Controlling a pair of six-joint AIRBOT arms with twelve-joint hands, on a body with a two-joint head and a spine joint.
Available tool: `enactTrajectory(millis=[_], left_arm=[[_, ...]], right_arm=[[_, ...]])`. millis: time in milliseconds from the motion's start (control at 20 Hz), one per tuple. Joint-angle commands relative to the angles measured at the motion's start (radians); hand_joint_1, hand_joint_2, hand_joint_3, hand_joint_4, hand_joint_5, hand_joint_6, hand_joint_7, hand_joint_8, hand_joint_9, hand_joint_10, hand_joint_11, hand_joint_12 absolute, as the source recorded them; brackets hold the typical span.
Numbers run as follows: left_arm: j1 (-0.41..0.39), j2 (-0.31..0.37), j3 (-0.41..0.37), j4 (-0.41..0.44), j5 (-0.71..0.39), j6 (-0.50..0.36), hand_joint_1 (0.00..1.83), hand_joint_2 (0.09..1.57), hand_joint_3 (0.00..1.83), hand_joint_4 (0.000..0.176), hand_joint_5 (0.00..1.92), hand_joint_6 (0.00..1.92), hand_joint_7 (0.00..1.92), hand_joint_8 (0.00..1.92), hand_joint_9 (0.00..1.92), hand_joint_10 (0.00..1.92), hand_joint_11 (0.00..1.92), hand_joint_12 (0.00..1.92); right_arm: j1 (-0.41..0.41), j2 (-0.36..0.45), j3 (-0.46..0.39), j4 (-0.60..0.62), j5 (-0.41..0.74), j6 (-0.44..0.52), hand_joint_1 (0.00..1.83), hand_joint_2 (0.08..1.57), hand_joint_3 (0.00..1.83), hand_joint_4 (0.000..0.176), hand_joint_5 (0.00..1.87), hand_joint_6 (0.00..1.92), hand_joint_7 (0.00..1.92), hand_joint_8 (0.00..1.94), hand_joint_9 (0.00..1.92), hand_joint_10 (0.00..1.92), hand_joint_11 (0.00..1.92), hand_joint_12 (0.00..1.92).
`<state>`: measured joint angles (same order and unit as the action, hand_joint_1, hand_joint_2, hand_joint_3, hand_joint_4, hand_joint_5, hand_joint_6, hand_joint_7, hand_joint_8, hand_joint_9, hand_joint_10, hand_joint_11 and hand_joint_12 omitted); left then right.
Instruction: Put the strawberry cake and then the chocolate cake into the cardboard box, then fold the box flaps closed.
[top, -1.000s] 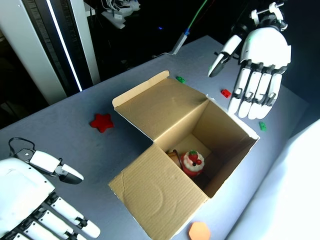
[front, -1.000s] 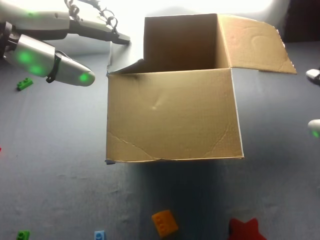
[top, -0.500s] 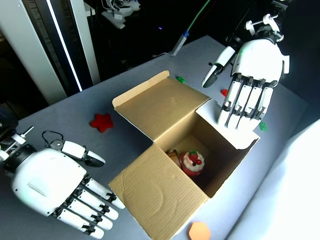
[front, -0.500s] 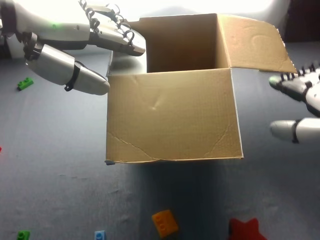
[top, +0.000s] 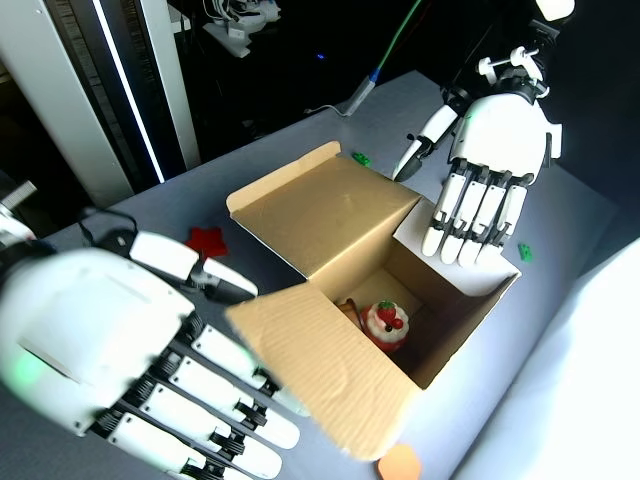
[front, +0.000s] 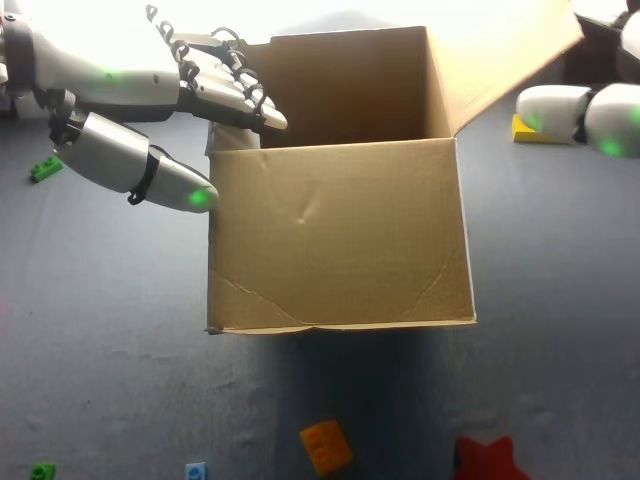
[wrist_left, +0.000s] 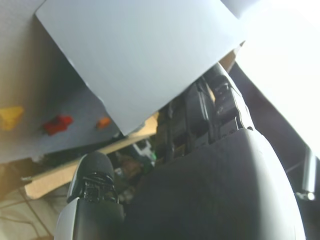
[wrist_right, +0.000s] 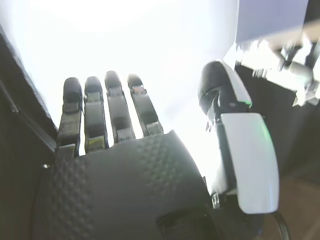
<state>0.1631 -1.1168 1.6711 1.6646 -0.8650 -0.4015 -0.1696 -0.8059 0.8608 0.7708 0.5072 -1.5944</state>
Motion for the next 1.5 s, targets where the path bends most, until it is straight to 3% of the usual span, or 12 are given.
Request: enactTrajectory(millis=[0, 50, 100, 200, 450, 750, 1000, 1250, 1450], left_arm=[[-0.006, 0.015, 0.004, -0.008, -0.018, -0.018, 0.0, 1.25, 0.0, 0.0, 0.2, 0.0, 0.25, 0.0, 0.25, 0.0, 0.0, 0.79], [-0.021, 0.016, 0.008, -0.008, -0.02, -0.02, 0.0, 1.25, 0.0, 0.0, 0.18, 0.0, 0.23, 0.0, 0.23, 0.0, 0.0, 0.75], [-0.04, 0.02, 0.01, -0.004, -0.02, -0.023, 0.0, 1.25, 0.0, 0.0, 0.2, 0.01, 0.23, 0.0, 0.22, 0.0, 0.0, 0.76], [-0.076, 0.029, 0.015, 0.004, -0.022, -0.025, 0.0, 1.26, 0.0, 0.0, 0.18, 0.0, 0.21, 0.0, 0.2, 0.01, 0.0, 0.66], [-0.147, 0.052, 0.063, 0.044, -0.024, -0.035, 0.0, 1.26, 0.0, 0.0, 0.21, 0.01, 0.23, 0.0, 0.22, 0.0, 0.0, 0.75], [-0.11, 0.126, 0.075, 0.083, -0.025, -0.049, 0.0, 1.27, 0.0, 0.0, 0.23, 0.01, 0.24, 0.0, 0.22, 0.0, 0.0, 0.74], [0.009, 0.206, -0.027, 0.091, -0.026, -0.051, 0.02, 1.28, 0.01, 0.0, 0.24, 0.01, 0.24, 0.0, 0.22, 0.0, 0.0, 0.75], [0.061, 0.257, -0.146, 0.087, -0.028, -0.049, 0.02, 1.27, 0.0, 0.0, 0.24, 0.0, 0.23, 0.0, 0.22, 0.0, 0.0, 0.75], [0.079, 0.261, -0.211, 0.077, -0.028, -0.038, 0.02, 1.26, 0.0, 0.0, 0.23, 0.0, 0.24, 0.0, 0.25, 0.0, 0.0, 0.82]], right_arm=[[0.019, 0.008, -0.007, -0.028, 0.057, 0.003, 0.0, 1.24, 0.0, 0.0, 0.07, 0.01, 0.15, 0.01, 0.08, 0.01, 0.0, 0.2], [0.033, 0.001, -0.011, -0.028, 0.045, 0.001, 0.0, 1.24, 0.0, 0.0, 0.08, 0.01, 0.14, 0.0, 0.08, 0.0, 0.0, 0.14], [0.043, -0.012, -0.011, -0.028, 0.039, 0.0, 0.0, 1.24, 0.0, 0.0, 0.1, 0.01, 0.17, 0.0, 0.11, 0.01, 0.0, 0.29], [0.051, -0.03, -0.011, -0.028, 0.027, -0.002, 0.0, 1.24, 0.0, 0.0, 0.07, 0.01, 0.13, 0.0, 0.06, 0.01, 0.0, 0.05], [0.042, -0.078, -0.008, -0.028, 0.026, -0.004, 0.0, 1.26, 0.01, 0.0, 0.03, 0.01, 0.09, 0.01, 0.06, 0.01, 0.0, 0.0], [0.005, -0.142, 0.01, -0.028, 0.031, -0.023, 0.0, 1.24, 0.0, 0.0, 0.05, 0.02, 0.1, 0.01, 0.06, 0.01, 0.0, 0.0], [-0.027, -0.168, 0.013, -0.028, 0.031, -0.051, 0.0, 1.26, 0.01, 0.0, 0.08, 0.02, 0.14, 0.03, 0.1, 0.03, 0.0, 0.0], [-0.038, -0.162, 0.012, -0.027, 0.071, -0.051, 0.0, 1.28, 0.01, 0.0, 0.05, 0.01, 0.1, 0.01, 0.06, 0.01, 0.0, 0.0], [0.011, -0.081, -0.014, -0.027, 0.139, -0.024, 0.0, 1.25, 0.0, 0.0, 0.06, 0.01, 0.12, 0.01, 0.06, 0.01, 0.0, 0.0]])
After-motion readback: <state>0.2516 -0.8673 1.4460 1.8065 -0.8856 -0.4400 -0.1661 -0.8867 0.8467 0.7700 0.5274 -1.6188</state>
